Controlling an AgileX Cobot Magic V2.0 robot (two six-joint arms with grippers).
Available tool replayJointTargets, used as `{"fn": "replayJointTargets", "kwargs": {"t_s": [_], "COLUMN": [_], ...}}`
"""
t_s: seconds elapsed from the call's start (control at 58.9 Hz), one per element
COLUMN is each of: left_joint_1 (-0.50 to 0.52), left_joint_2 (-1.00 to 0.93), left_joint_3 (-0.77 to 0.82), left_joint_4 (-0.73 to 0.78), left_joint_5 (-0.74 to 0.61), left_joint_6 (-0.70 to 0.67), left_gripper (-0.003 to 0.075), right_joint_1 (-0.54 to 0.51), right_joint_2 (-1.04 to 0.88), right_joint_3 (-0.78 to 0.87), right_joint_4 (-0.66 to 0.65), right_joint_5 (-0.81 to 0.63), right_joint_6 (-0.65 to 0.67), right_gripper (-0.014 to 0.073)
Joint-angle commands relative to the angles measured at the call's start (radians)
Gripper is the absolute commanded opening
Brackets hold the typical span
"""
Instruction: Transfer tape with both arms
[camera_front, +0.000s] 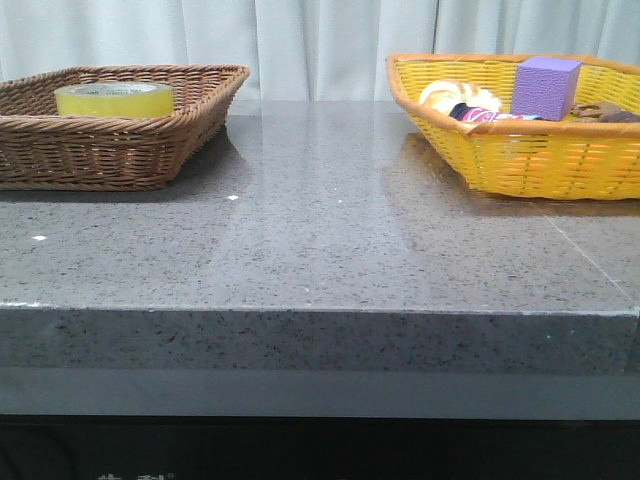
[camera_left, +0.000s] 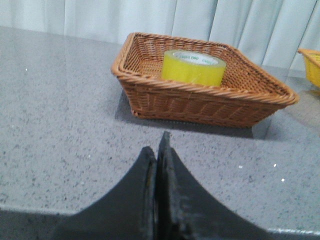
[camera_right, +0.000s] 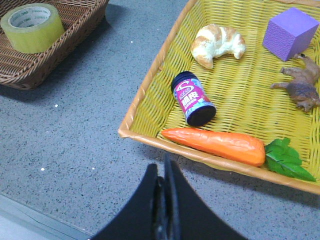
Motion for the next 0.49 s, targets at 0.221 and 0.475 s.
{"fn": "replayJointTargets", "kwargs": {"t_s": [0.221, 0.475], "left_joint_1": [0.004, 0.004], "left_joint_2": [-0.019, -0.016], "left_joint_3": [0.037, 0.037], "left_joint_4": [-0.011, -0.011], "left_joint_5": [-0.180, -0.178], "left_joint_6": [-0.004, -0.004], "left_gripper": [-0.0020, -0.0020], "right_joint_1": [-0.008, -0.008], "right_joint_2": [-0.004, -0.004], "right_joint_3": [-0.032, -0.032], "right_joint_4": [-0.002, -0.002], "right_joint_5": [-0.064, -0.064], "right_joint_6": [0.000, 0.000], "right_gripper": [-0.0069, -0.0069]}}
